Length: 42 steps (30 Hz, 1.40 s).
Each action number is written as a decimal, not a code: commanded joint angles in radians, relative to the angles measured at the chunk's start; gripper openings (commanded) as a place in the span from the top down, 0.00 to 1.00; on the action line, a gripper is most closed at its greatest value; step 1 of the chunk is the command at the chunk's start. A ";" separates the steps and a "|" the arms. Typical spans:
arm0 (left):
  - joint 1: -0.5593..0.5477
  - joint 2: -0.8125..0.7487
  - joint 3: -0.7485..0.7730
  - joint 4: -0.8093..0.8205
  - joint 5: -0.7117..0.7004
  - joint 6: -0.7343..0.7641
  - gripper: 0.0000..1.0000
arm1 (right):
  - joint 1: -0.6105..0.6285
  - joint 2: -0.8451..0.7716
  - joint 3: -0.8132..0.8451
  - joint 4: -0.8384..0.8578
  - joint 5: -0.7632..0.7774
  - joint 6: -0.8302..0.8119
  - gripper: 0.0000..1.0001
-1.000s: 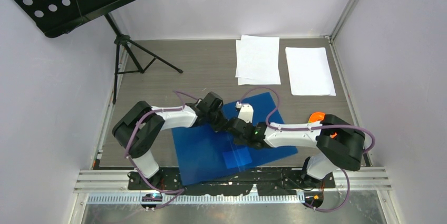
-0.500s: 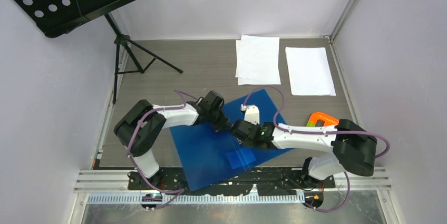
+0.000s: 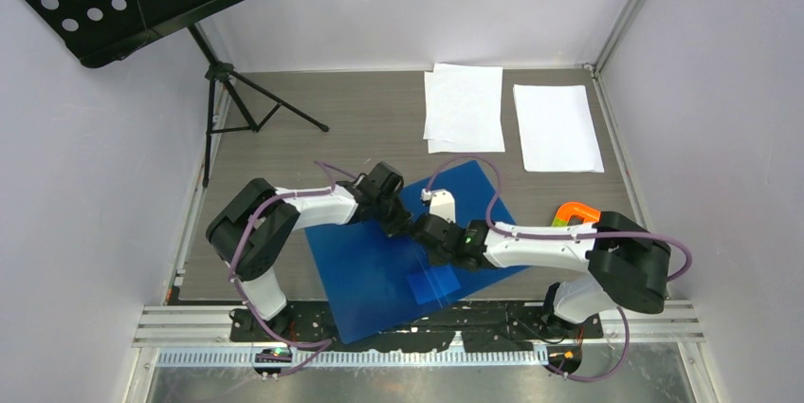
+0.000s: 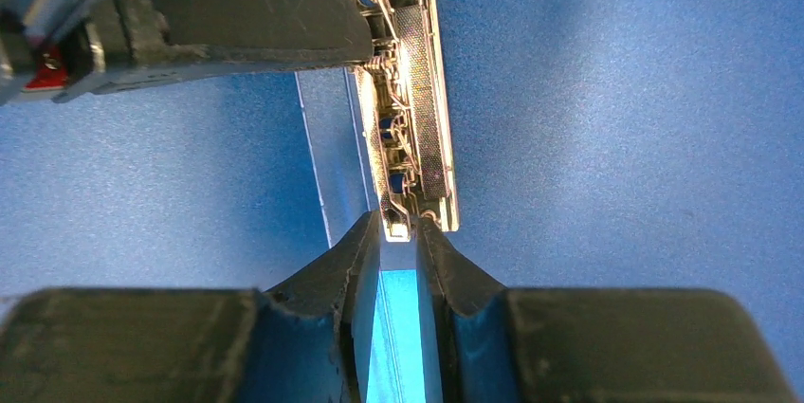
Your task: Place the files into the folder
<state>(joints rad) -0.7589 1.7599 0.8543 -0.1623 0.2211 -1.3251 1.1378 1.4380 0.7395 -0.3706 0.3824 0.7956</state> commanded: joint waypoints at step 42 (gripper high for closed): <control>0.008 0.122 -0.015 -0.336 -0.154 0.252 1.00 | -0.036 0.317 -0.106 -0.153 0.124 0.458 0.94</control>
<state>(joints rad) -0.7418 1.7863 0.9062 -0.1730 0.2047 -1.2198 1.1313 1.5482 0.7265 -0.3576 0.4652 1.1973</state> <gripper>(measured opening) 0.003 0.152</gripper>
